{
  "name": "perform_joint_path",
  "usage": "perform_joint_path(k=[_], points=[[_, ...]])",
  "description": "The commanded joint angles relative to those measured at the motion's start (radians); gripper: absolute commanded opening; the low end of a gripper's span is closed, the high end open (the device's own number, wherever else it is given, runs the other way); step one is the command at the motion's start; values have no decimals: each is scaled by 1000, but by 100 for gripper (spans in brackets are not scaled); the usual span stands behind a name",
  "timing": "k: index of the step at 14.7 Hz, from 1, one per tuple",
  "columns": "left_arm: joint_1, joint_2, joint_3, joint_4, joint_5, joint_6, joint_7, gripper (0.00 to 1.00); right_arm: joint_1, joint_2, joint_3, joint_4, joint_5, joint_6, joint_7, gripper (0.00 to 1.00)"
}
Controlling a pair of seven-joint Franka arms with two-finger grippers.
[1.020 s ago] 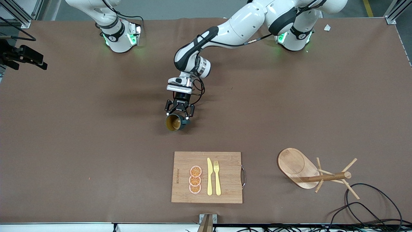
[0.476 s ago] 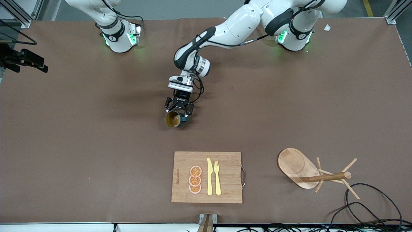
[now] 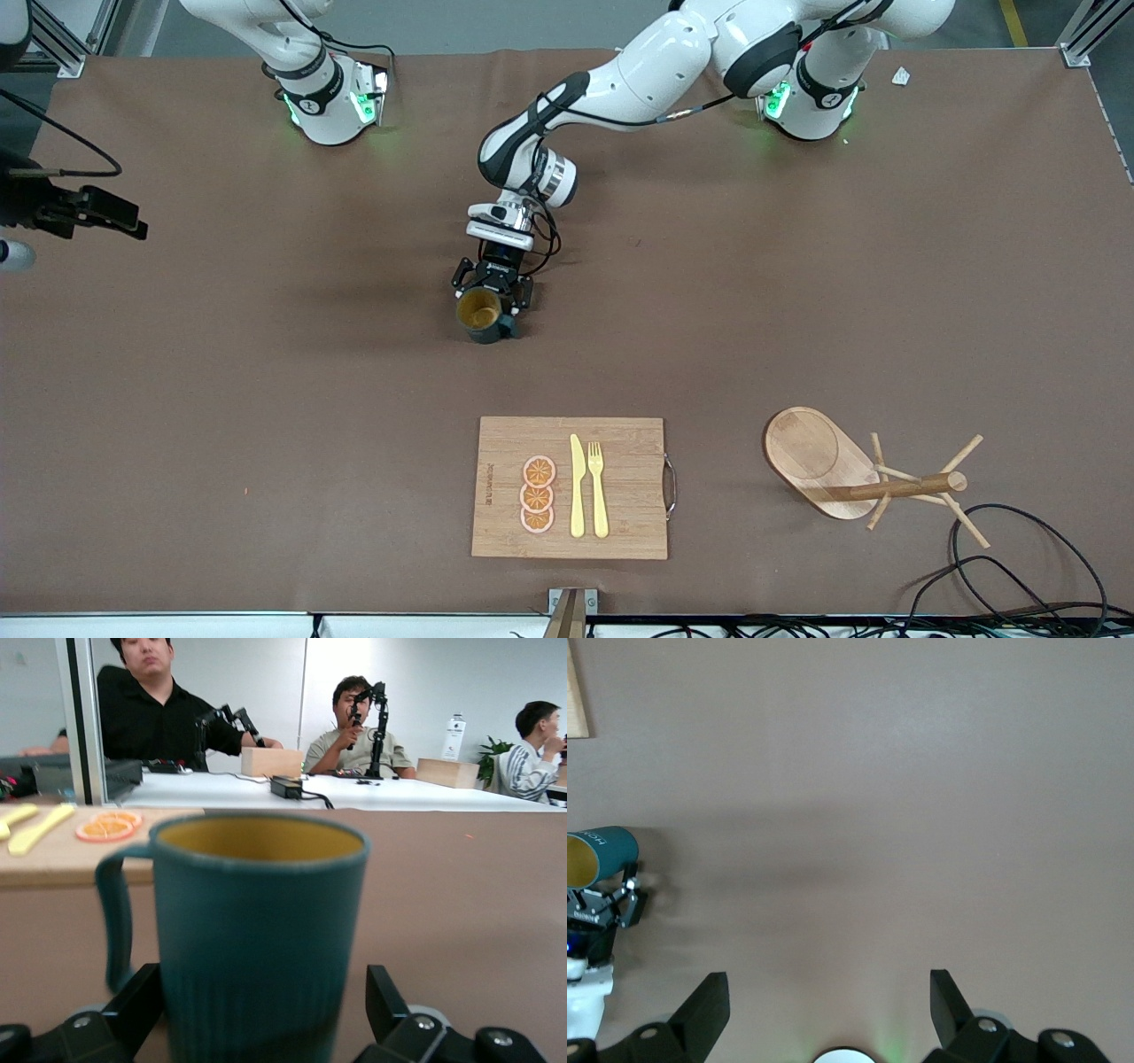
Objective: Transfer cup from left to right arm and place
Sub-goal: 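Open the left gripper and raise it while the right gripper approaches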
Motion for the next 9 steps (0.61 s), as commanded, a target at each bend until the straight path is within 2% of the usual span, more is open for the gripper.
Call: perform_joint_path(k=[1,3,6,9], points=[[-17,-22,-39,-29,-34,-44,-31,100,-20,48,1,7,-7,28,3,100],[-18,-40,-93,-34,-112,-80,-26,100,-37,93,0,13,-13,36,3,100],[-18,-56,-181,-35,-215,-167,-18,100,-37,93,0,7,-18,36,23,100],[-18,-106,-302,-31,-423,-294,7,100,-11,95,8,-2,-9,33,262,100]])
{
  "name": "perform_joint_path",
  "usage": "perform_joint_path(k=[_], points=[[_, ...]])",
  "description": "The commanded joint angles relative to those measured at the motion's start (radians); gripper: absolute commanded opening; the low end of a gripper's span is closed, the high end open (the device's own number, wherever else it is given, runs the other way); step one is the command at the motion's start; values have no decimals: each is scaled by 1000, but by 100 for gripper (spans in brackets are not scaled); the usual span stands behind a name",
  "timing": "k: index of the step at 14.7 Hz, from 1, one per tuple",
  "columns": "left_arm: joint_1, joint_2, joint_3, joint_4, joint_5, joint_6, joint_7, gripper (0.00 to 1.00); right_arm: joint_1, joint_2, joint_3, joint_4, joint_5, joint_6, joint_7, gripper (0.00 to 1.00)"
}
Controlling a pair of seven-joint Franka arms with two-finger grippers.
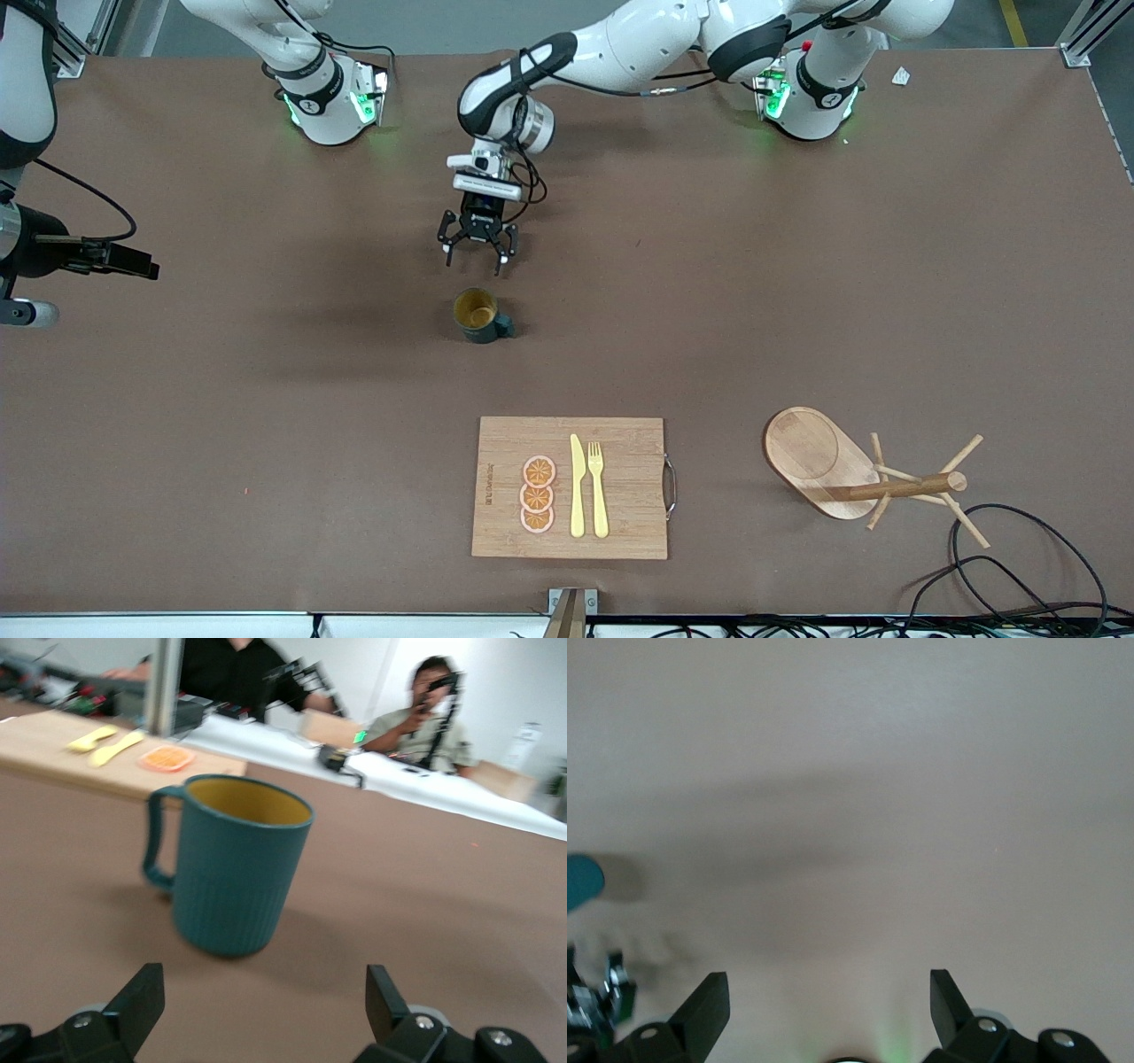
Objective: Transfer cup from left to right arm and place
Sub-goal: 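Open the left gripper and raise it while the right gripper approaches, then lower the right gripper onto the mug rim while the left gripper retracts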
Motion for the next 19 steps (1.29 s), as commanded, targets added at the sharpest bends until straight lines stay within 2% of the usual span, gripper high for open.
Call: perform_joint_path(k=[1,4,7,10,12,14,17,19], points=[[2,-86,-88,-22,-199,-130,64,100,54,-9,15,-7,-1,-9,249,100],[17,-175,-194,-18,-429,-273,159,100,155,13,15,-27,2,10,514,100],[19,-316,-199,-21,-685,-345,176,100,250,54,15,-29,28,42,771,100],[74,-451,-199,-33,-929,-411,189,100,332,100,15,-30,45,94,979,100],[144,-557,-199,-73,-1042,-418,250,100,381,112,15,-59,55,138,1082,100],[233,-658,-199,-88,-1172,-447,435,100,416,112,15,-98,60,192,1194,100],[405,-750,-202,-81,-1292,-464,639,100,444,123,15,-133,138,253,1384,100],[509,-787,-201,-81,-1338,-464,786,100,473,123,15,-171,144,293,1470,100]])
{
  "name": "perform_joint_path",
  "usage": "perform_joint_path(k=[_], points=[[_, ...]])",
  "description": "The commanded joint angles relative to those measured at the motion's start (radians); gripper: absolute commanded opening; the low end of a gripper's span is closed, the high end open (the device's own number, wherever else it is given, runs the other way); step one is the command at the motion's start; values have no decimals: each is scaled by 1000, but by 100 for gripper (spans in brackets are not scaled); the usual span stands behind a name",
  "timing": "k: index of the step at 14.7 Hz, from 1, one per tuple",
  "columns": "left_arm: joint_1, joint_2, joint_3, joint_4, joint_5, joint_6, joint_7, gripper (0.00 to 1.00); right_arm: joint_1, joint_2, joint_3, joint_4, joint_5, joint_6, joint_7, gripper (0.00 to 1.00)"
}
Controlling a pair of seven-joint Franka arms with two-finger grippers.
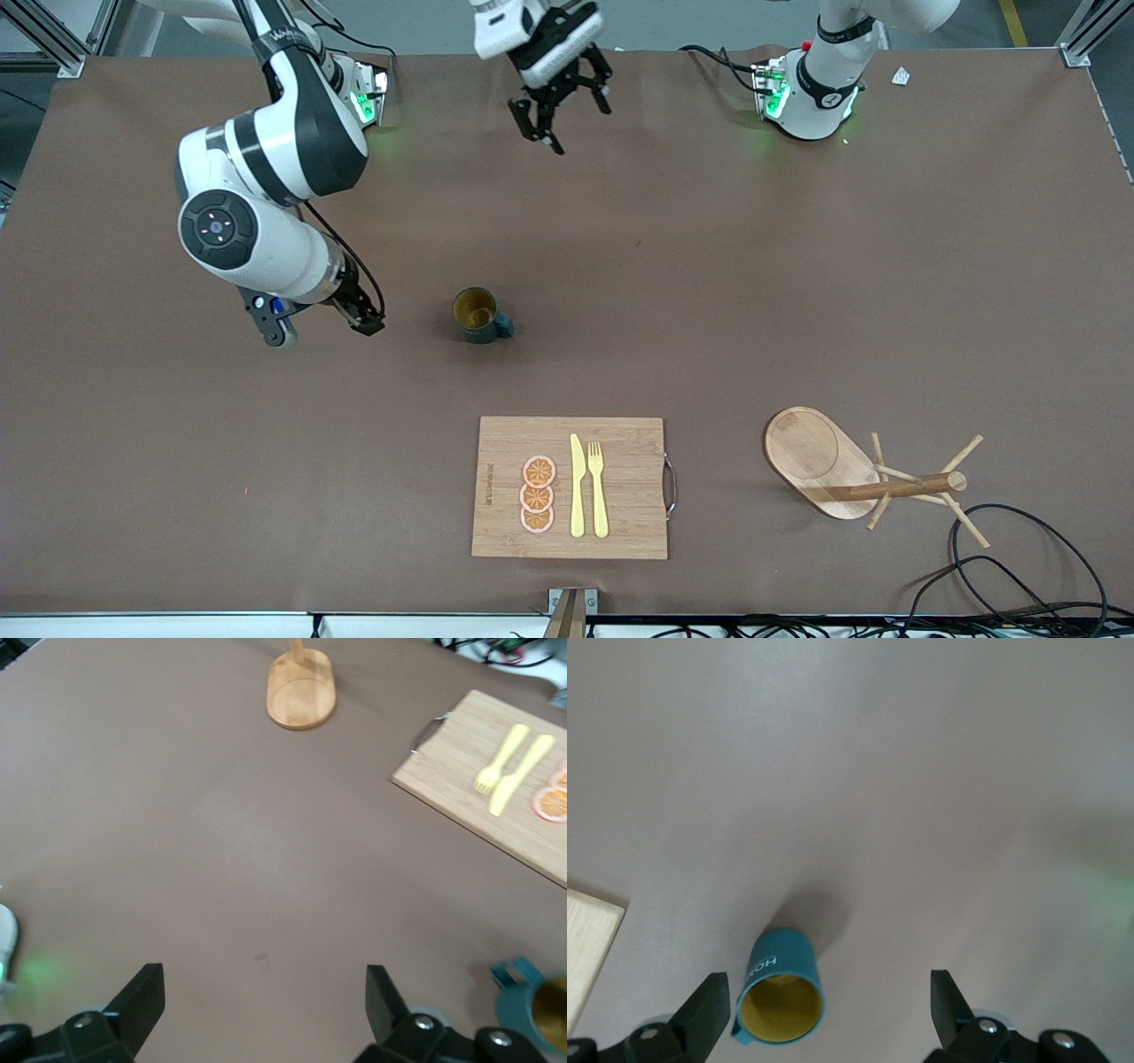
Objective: Transfer cup from left to right arm and place
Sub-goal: 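Lower the right gripper onto the mug rim while the left gripper retracts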
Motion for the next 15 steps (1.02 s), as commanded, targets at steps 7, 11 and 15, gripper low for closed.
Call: perform_joint_path(k=[7,11,15], points=[[470,-136,-7,24,-183,20,681,100,193,-18,-9,-236,20,305,461,100],[677,-191,-4,30,-258,68,1002,100,262,-14,-9,-320,22,452,593,100],[860,-196,-7,47,-358,92,1240,100,272,29,-9,-326,22,518,604,100]])
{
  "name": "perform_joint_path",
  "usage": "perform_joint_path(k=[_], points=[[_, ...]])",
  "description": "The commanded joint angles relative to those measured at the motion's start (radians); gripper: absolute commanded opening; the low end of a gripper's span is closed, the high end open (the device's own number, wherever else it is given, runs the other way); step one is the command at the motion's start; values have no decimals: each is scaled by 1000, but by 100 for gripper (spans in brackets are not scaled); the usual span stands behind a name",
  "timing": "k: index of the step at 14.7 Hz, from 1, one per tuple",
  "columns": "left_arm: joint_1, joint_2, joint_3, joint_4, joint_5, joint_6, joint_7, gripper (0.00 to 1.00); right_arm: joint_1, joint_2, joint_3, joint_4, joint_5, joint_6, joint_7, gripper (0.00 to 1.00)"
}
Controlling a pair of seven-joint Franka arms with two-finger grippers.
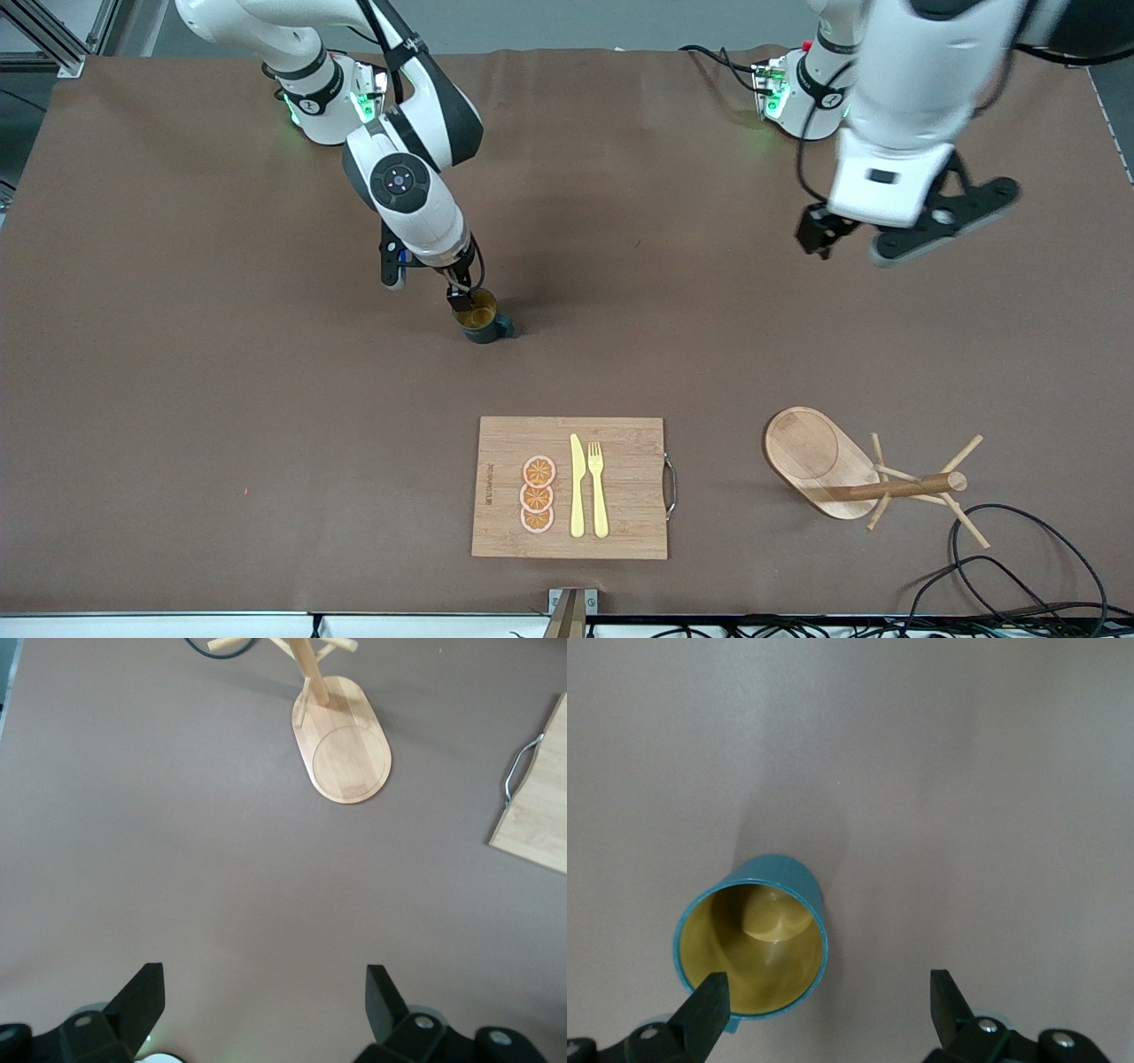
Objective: Transfer cup from left to right arm and place
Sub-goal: 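Lower the right gripper onto the mug rim while the left gripper retracts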
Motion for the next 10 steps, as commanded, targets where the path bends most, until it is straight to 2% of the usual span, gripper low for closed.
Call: perform_joint_path(k=[1,6,7,9,10], points=[[110,-18,-9,5,-73,41,125,100,6,21,-9,-13,10,50,18,100],[175,-34,6,10,-85,46,303,100,34,62,-11,-55,9,158,22,100],[148,-60,61,8,-88,47,359,100,38,65,-11,-63,7,174,19,100],[13,-99,279,2,-164,53,493,100,42,78,-11,-65,4,188,17,100],[-33,-117,381,-2,-232,53,584,100,48,79,-11,-65,1,192,14,96]])
